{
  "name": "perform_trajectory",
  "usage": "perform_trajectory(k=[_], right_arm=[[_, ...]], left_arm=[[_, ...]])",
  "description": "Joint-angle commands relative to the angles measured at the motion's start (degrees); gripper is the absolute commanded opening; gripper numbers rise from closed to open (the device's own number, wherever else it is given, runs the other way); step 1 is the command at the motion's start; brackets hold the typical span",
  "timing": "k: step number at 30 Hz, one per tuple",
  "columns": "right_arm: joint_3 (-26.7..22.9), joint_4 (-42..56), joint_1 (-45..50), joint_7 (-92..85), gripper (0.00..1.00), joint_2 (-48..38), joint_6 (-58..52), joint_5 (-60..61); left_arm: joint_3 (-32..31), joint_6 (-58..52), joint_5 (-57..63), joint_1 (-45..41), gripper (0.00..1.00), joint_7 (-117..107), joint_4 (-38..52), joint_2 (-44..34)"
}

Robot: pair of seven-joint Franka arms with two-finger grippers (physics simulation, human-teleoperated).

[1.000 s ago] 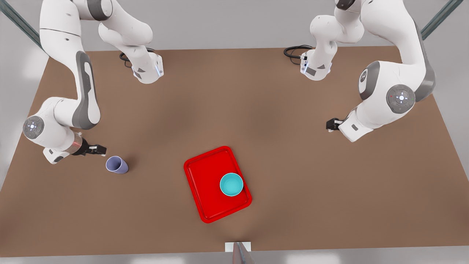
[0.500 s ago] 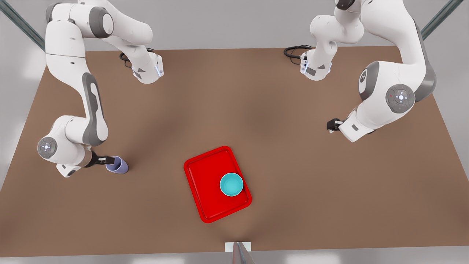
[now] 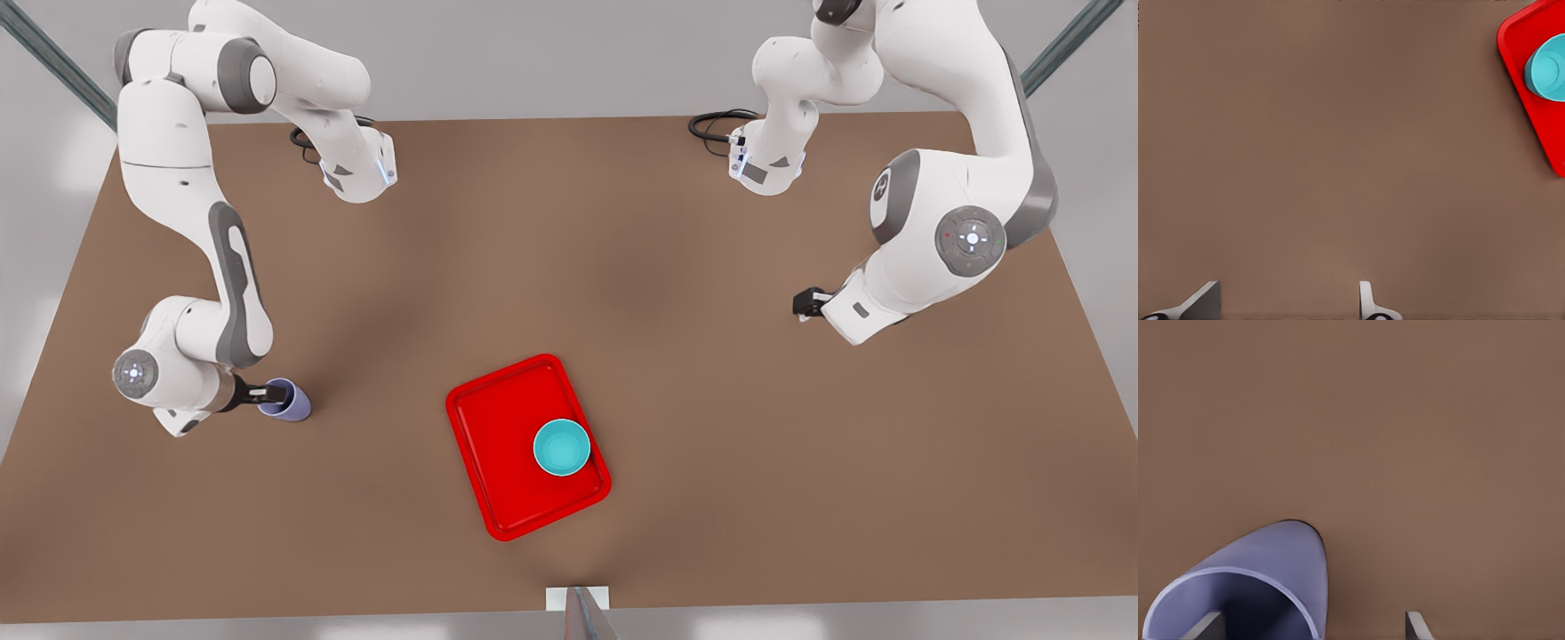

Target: Place the bowl on the tray with the left arm and the cup on the tray with the right arm

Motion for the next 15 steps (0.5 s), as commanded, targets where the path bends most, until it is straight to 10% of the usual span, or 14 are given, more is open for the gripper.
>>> perform_trajectory(k=[1,2,15], right_arm=[[0.0,0.0,0.0,0.0,0.43,0.0,0.0,0.0],[0.0,0.1,0.1,0.6,0.22,0.3,-0.1,0.0],[-0.1,0.4,0.5,0.9,0.21,1.5,0.8,0.0]], left_arm=[[0.0,0.0,0.0,0.0,1.0,0.0,0.0,0.0],[0.0,0.1,0.0,0.0,1.0,0.0,0.0,0.0],[0.0,0.0,-0.1,0.0,1.0,0.0,0.0,0.0]])
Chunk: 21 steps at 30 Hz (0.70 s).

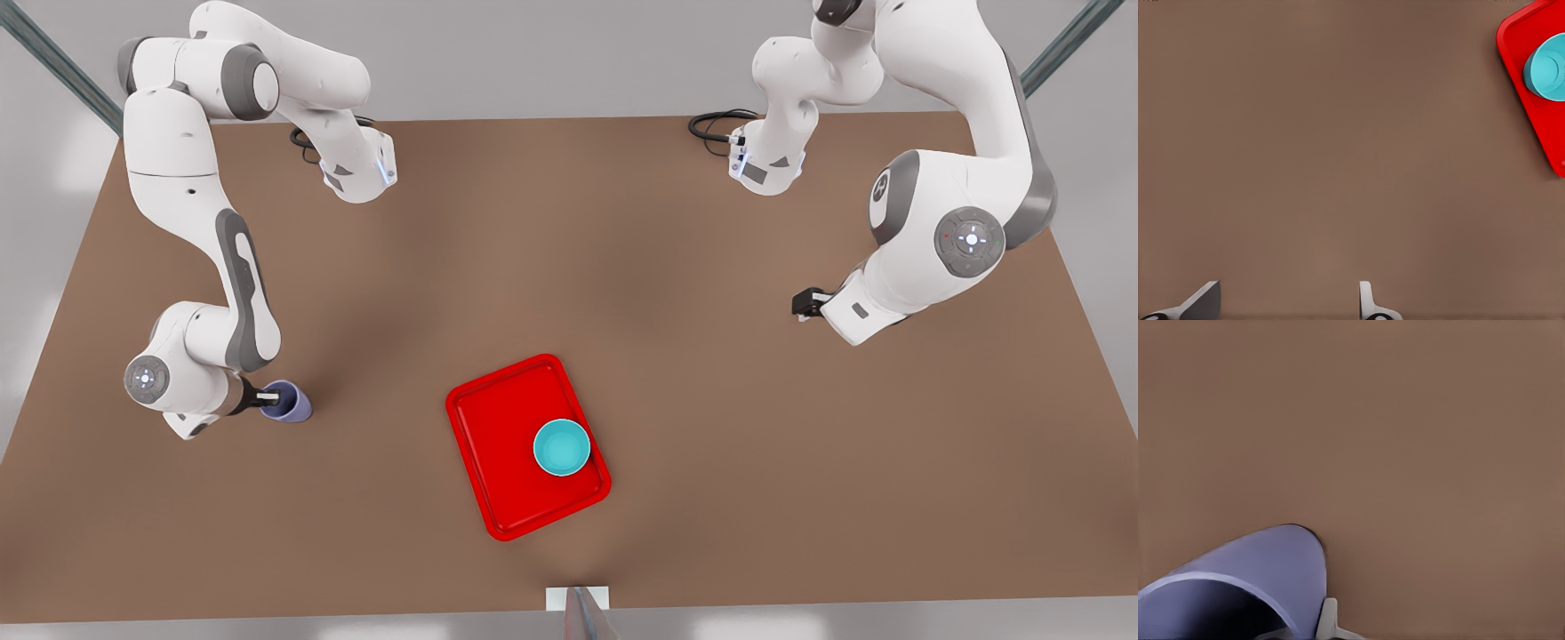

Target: Place the bowl on the tray with the left arm and the cup on the tray with the right arm

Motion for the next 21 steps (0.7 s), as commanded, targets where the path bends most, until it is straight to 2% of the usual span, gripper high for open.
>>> perform_trajectory(k=[1,13,19,21], right_arm=[[0.0,0.0,0.0,-0.1,0.21,0.0,0.0,-0.1],[-0.4,-0.2,3.8,-0.8,0.21,-3.9,-0.1,-0.2],[-1.2,0.5,10.3,0.2,0.21,-6.2,-5.6,0.1],[-1.7,5.5,13.1,0.3,0.21,-6.0,-10.8,0.3]], left_arm=[[0.0,0.0,0.0,0.0,1.0,0.0,0.0,0.0],[-0.1,0.0,0.0,0.0,1.0,-0.7,0.0,0.0],[-0.1,0.0,0.3,0.0,1.0,-0.4,0.1,0.0],[0.0,0.0,0.4,0.0,1.0,-0.1,0.0,0.2]])
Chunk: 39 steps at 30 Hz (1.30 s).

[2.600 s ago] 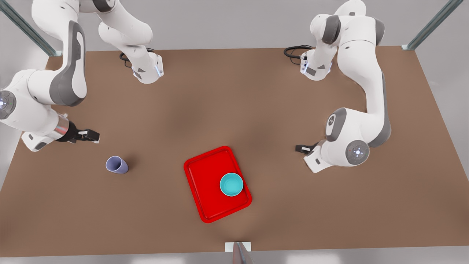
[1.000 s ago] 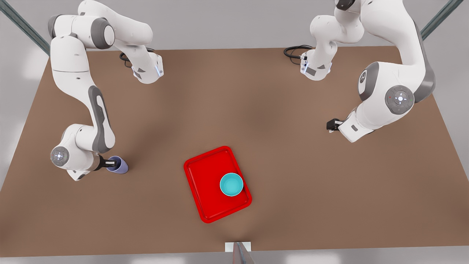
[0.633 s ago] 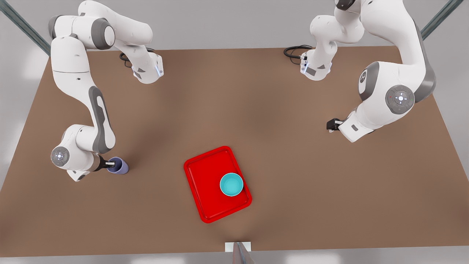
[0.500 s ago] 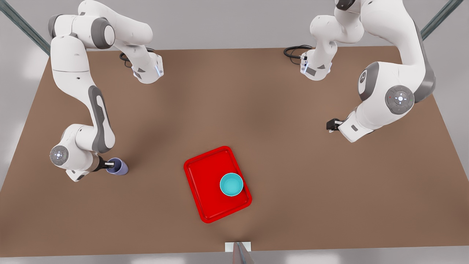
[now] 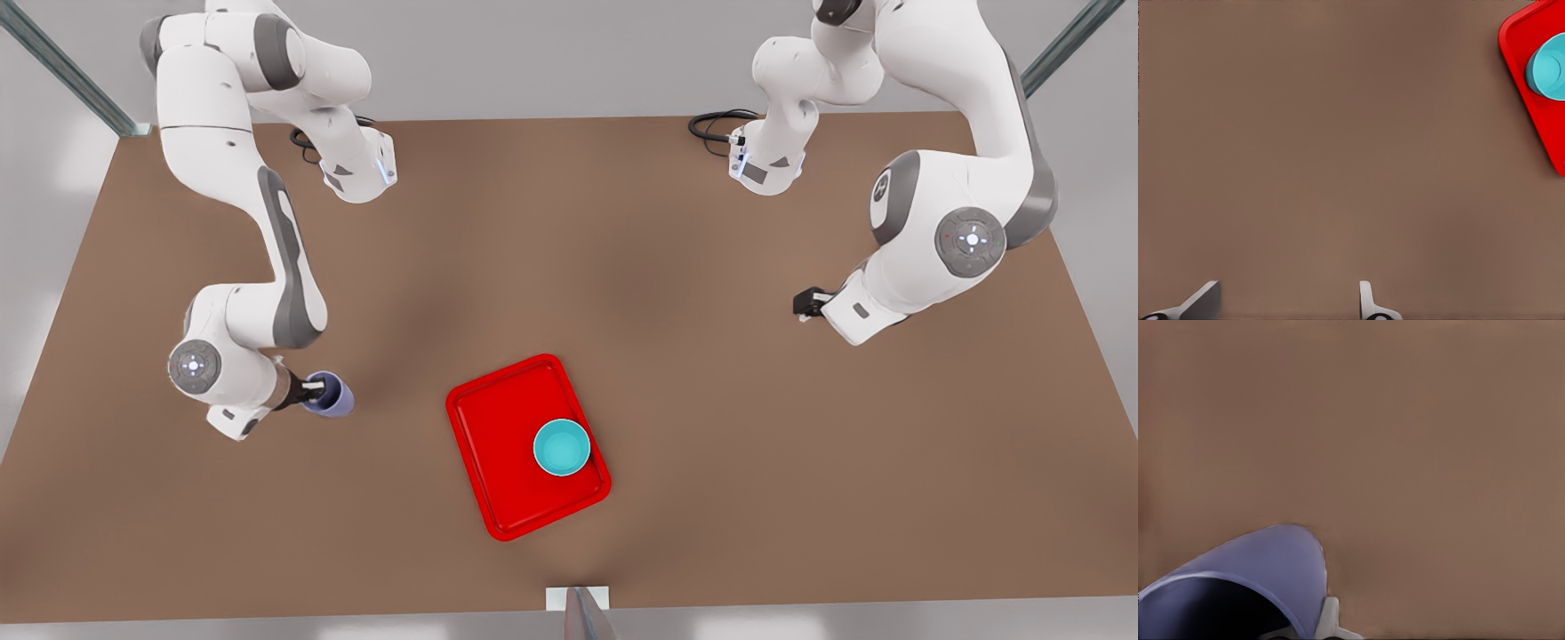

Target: Place the bowl on the tray with the left arm and the cup on the tray with the right arm

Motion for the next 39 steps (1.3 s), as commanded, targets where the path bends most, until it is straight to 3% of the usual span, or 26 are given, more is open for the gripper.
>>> perform_trajectory(k=[1,6,14,19,30,32,39], right_arm=[[0.2,0.7,0.2,1.1,0.21,0.0,-0.9,-0.5],[6.2,11.2,2.7,7.1,0.21,3.2,-5.2,-0.5],[10.0,27.1,8.4,7.9,0.21,14.9,-4.6,-0.4],[14.6,28.9,9.6,7.8,0.21,18.9,-2.6,-0.4],[14.6,29.4,11.5,7.3,0.21,25.1,0.1,-2.5],[14.6,29.3,11.5,7.6,1.0,25.1,0.1,-3.1],[14.7,28.6,11.7,7.2,1.0,25.1,0.1,-4.4]], left_arm=[[0.0,-0.1,0.2,-0.1,1.0,0.0,-0.1,0.0],[0.0,-0.8,0.0,-0.1,1.0,-0.3,-0.2,0.1],[-0.1,-0.8,-0.2,-0.1,1.0,-0.6,0.2,0.0],[-0.1,-0.8,-0.2,-0.1,1.0,-0.7,0.2,0.0],[-0.2,-0.8,-0.4,-0.1,1.0,-0.7,0.1,0.0],[-0.2,-0.8,-0.4,-0.1,1.0,-0.7,0.2,0.0],[-0.2,-0.8,-0.4,-0.1,1.0,-0.7,0.1,0.0]])
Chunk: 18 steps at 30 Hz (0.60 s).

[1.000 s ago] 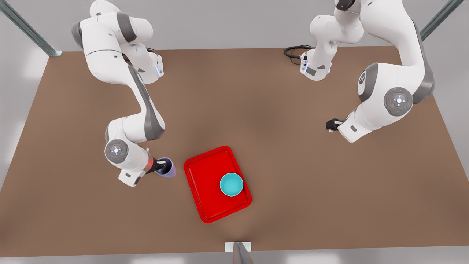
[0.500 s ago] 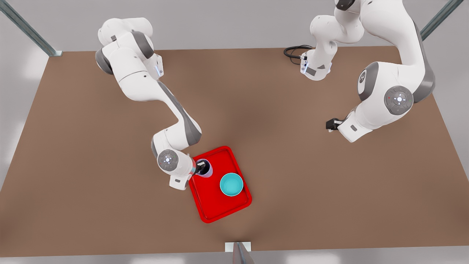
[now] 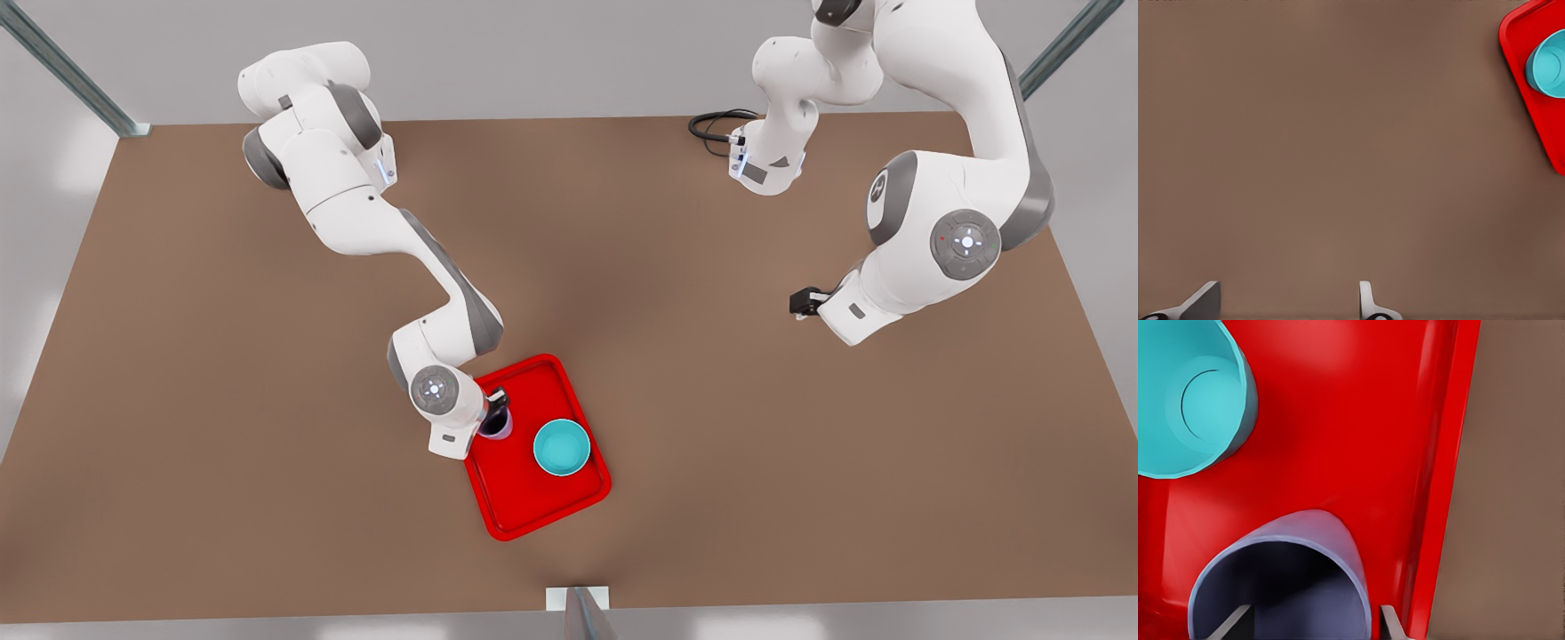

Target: Place the bowl on the tray with the left arm and the cup on the tray with the right arm

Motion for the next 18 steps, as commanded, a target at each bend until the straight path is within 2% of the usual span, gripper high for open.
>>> perform_trajectory(k=[1,13,14,16,17,18], right_arm=[[0.0,0.0,0.0,0.2,1.0,0.0,0.0,0.0],[-0.1,-1.3,-0.6,0.6,1.0,-3.5,-0.3,-0.4],[-0.1,-2.3,-1.6,0.9,1.0,-6.3,-0.9,-0.3],[-0.2,-11.8,-8.9,5.8,1.0,-21.6,-4.2,-0.4],[-0.3,-19.8,-15.9,5.8,1.0,-31.5,-5.1,-0.3],[-1.9,-20.1,-18.1,5.9,1.0,-37.4,-12.9,-0.4]], left_arm=[[0.0,0.0,0.0,0.0,1.0,0.0,0.0,0.0],[0.0,-0.3,-0.1,-0.3,1.0,0.1,0.1,0.1],[0.0,-1.7,0.0,-0.3,1.0,0.1,0.2,0.2],[0.0,-4.2,-0.2,-0.3,1.0,0.1,3.6,1.5],[0.0,-4.5,-0.1,-0.3,1.0,0.1,3.7,1.8],[0.0,-4.5,0.0,-0.4,1.0,0.0,3.7,2.2]])
